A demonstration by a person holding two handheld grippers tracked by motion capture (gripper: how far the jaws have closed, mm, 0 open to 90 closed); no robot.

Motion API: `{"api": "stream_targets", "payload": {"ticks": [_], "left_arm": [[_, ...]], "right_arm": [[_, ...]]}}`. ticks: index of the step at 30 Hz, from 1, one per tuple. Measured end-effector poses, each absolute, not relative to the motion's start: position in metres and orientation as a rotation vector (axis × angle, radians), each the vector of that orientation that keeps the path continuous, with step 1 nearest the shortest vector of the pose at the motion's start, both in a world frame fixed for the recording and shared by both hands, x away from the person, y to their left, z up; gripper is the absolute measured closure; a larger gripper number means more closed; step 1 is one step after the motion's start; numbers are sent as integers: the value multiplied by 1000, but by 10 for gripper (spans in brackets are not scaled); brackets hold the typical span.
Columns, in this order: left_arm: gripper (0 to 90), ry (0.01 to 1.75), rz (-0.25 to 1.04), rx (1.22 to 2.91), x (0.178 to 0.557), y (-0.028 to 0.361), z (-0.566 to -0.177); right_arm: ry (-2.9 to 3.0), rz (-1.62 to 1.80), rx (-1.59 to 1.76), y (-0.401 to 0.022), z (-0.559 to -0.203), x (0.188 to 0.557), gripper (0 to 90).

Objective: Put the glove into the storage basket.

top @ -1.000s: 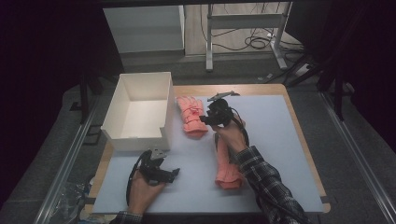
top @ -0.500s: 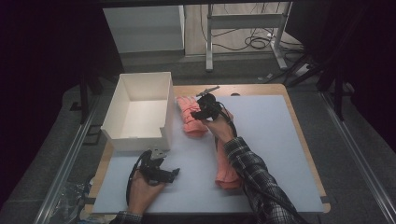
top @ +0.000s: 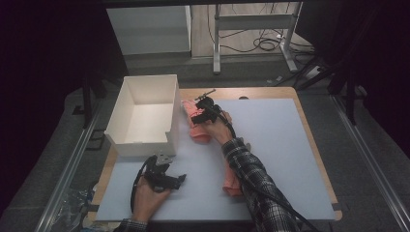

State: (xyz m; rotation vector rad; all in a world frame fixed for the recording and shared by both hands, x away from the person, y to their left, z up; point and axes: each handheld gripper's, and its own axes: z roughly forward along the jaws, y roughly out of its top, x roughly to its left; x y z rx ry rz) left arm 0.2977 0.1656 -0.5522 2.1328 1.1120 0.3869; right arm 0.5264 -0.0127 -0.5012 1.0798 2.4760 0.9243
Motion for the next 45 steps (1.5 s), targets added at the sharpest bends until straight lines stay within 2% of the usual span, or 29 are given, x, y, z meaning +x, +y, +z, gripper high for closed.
{"api": "stream_targets", "payload": {"ticks": [3,4,5,6,7,8,11,13,15,25,37,45], "left_arm": [[16,1112,387,2133,298,166,-552],[16,1112,387,2133,298,166,-552],[16,1112,387,2133,298,166,-552],[16,1112,387,2132,298,166,-552],[16,1112,387,2133,298,166,-552],[16,1112,387,2133,298,166,-552],[16,1112,387,2133,298,166,-552],[15,1112,387,2133,298,166,-552],[16,1112,387,2133,298,166,-552],[16,1113,386,2134,298,166,-552],[15,1111,388,2135,298,166,-552],[15,1113,388,2132,298,165,-552]], "right_arm": [[2493,882,1105,-11,-504,528,436],[2493,882,1105,-11,-504,528,436],[2497,877,1113,-11,-506,528,474],[2500,882,1120,-11,-507,528,517],[2509,898,1148,-13,-508,529,606],[2507,898,1155,-13,-508,529,641],[2509,883,1151,-12,-506,528,703],[2493,870,1155,-11,-504,527,790],[2485,876,1162,-12,-501,526,817],[2463,925,1171,-20,-479,521,835],[2458,1007,1102,-37,-429,494,827],[2471,1025,1089,-55,-414,473,827]]}}
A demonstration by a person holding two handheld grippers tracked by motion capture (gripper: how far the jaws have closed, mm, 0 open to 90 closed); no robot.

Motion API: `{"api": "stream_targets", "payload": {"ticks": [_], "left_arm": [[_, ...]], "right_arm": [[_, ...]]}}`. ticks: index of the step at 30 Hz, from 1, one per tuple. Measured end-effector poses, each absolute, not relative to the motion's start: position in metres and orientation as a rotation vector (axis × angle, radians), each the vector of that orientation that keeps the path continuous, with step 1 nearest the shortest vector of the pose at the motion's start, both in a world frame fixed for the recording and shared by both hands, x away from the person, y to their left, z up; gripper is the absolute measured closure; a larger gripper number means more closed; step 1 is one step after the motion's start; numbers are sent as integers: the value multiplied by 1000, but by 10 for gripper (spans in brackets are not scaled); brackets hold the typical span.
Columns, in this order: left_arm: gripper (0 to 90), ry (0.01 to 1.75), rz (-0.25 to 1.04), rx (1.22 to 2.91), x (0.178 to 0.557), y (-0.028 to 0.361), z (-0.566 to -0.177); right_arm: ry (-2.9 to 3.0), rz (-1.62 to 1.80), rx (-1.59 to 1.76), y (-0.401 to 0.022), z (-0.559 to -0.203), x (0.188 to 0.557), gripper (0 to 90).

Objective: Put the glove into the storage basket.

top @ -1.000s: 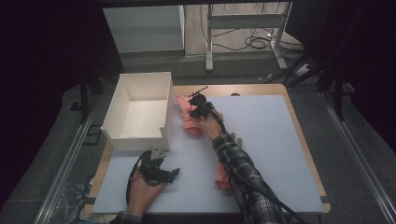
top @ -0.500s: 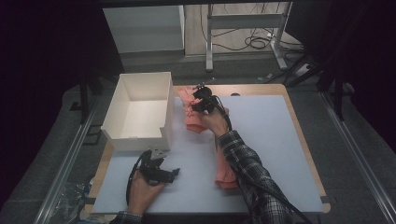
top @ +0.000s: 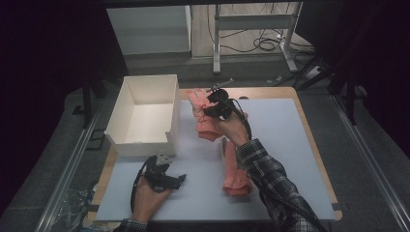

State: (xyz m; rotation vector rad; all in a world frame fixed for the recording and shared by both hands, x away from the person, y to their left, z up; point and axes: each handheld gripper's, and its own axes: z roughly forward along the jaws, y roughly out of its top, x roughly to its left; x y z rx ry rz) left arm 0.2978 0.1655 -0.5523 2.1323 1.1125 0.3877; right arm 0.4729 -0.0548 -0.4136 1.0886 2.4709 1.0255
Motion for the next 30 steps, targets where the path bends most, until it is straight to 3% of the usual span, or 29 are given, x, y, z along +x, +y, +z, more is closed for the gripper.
{"api": "stream_targets", "payload": {"ticks": [17,30], "left_arm": [[15,1114,389,2130,298,165,-552],[15,1114,388,2133,298,165,-552]], "right_arm": [[2470,1104,1076,-102,-397,411,828],[2443,1095,1169,-148,-406,356,828]]}}
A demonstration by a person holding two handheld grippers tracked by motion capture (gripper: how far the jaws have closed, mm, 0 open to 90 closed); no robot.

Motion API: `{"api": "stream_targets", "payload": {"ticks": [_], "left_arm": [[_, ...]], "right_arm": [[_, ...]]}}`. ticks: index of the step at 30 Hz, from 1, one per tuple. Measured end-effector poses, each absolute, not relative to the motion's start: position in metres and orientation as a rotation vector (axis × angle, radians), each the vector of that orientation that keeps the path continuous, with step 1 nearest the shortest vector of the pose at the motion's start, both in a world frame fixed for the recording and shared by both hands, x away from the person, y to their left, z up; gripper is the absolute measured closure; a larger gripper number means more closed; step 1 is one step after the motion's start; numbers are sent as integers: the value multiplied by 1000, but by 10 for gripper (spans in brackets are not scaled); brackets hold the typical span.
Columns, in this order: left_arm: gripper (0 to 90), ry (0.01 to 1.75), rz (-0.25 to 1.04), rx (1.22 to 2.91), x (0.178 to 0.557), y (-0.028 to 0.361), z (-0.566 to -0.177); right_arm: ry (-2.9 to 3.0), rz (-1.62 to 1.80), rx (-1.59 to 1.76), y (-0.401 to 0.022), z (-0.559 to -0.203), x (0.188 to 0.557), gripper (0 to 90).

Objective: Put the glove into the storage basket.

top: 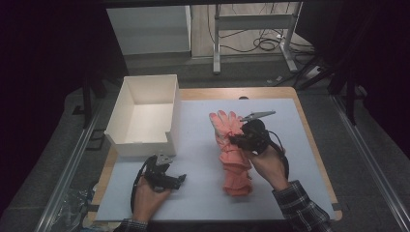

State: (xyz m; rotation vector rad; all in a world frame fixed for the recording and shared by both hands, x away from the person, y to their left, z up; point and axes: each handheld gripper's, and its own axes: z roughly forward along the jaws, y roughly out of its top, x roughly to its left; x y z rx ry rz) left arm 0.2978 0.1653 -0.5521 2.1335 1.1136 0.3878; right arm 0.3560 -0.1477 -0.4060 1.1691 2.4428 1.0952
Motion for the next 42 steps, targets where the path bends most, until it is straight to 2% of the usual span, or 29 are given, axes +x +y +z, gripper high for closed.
{"api": "stream_targets", "payload": {"ticks": [12,27,35,36,42], "left_arm": [[15,1116,387,2131,298,165,-552],[15,1113,388,2135,298,165,-552],[15,1113,388,2135,298,165,-552],[15,1114,387,2133,298,165,-552],[15,1116,388,2130,298,165,-552]], "right_arm": [[2402,1060,1259,-165,-425,322,827],[2351,999,1281,-161,-465,323,789],[2370,1003,1267,-162,-467,324,679],[2364,1027,1263,-165,-462,324,637],[2342,1081,1236,-174,-449,322,593]]}}
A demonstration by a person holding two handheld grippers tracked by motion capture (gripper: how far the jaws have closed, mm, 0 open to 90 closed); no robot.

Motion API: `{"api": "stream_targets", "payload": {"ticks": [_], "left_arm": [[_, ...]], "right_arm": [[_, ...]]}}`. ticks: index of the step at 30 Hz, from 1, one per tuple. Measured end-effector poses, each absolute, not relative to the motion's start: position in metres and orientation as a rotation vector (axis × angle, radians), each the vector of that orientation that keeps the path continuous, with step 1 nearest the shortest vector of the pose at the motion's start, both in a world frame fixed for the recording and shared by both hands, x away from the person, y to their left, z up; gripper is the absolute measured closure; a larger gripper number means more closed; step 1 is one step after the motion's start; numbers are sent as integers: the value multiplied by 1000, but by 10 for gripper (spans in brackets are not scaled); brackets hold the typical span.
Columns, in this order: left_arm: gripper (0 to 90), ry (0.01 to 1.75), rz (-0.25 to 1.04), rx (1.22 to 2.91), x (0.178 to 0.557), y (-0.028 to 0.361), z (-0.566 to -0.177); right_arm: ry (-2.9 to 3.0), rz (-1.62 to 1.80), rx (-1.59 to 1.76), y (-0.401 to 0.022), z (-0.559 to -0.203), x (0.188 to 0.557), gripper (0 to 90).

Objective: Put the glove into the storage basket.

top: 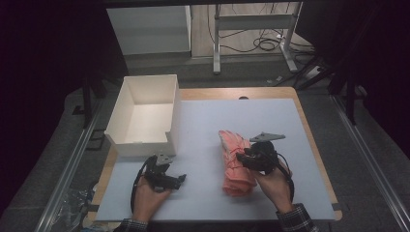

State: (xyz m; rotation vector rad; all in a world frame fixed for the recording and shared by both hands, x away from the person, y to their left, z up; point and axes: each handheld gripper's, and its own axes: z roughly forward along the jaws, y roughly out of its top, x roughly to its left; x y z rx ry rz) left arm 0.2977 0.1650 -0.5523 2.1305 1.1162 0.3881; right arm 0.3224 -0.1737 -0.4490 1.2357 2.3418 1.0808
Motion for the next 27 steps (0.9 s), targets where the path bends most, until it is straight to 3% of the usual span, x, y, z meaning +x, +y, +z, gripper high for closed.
{"api": "stream_targets", "payload": {"ticks": [15,27], "left_arm": [[15,1116,389,2131,298,165,-552],[15,1114,389,2135,298,165,-552]], "right_arm": [[2307,1050,1213,-211,-452,319,566],[2374,1058,1215,-240,-493,305,859]]}}
